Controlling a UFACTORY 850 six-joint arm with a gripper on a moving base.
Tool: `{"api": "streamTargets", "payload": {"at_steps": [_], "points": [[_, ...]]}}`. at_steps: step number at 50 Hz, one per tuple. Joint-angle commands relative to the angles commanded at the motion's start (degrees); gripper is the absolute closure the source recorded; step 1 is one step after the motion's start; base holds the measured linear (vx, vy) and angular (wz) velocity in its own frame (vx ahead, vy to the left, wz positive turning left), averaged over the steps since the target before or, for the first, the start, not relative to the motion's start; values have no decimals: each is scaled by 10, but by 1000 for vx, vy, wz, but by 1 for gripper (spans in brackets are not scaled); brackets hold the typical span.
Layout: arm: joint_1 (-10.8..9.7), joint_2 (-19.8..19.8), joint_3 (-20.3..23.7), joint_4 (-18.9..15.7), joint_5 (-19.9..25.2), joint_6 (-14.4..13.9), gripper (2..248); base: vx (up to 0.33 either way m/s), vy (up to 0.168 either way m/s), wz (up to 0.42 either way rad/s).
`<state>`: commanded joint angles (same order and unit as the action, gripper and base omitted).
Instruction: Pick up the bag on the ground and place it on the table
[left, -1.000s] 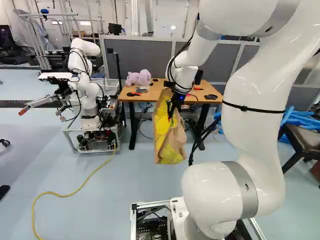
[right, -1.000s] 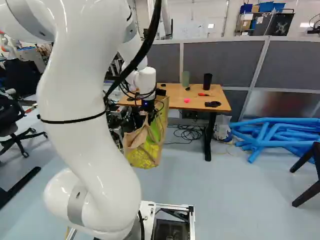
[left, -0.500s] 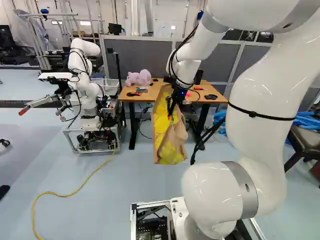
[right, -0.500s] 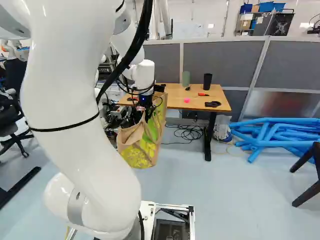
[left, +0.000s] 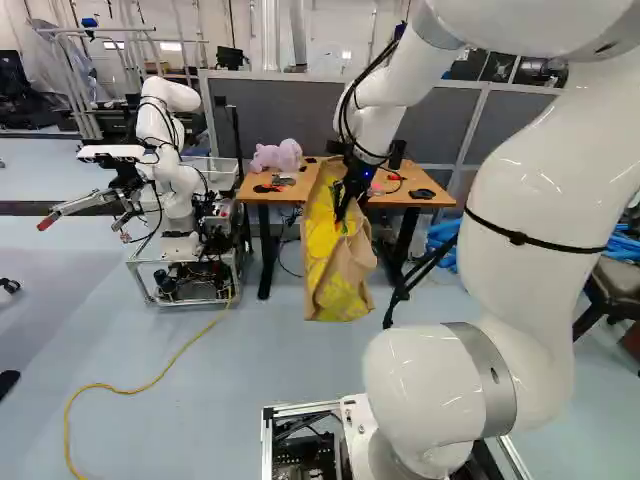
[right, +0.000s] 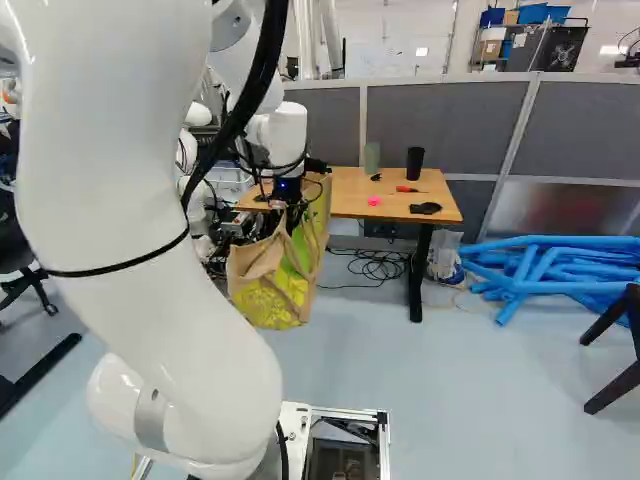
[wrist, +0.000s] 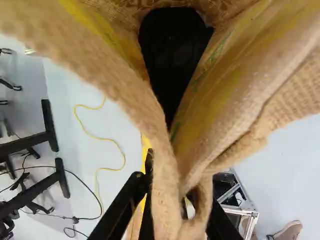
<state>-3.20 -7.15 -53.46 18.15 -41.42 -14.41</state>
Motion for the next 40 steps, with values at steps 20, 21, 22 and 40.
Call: {"api": "streamTargets", "payload": {"at_steps": [20, 21, 22, 40], "points": [[1, 24, -14, 0, -29, 0, 229, 0, 0, 0], [1, 25, -15, 0, -30, 0, 229, 0, 0, 0], [1, 26, -16, 0, -32, 0, 229, 0, 0, 0], [-1, 46, -29, 0, -54, 0, 229, 0, 0, 0]]}}
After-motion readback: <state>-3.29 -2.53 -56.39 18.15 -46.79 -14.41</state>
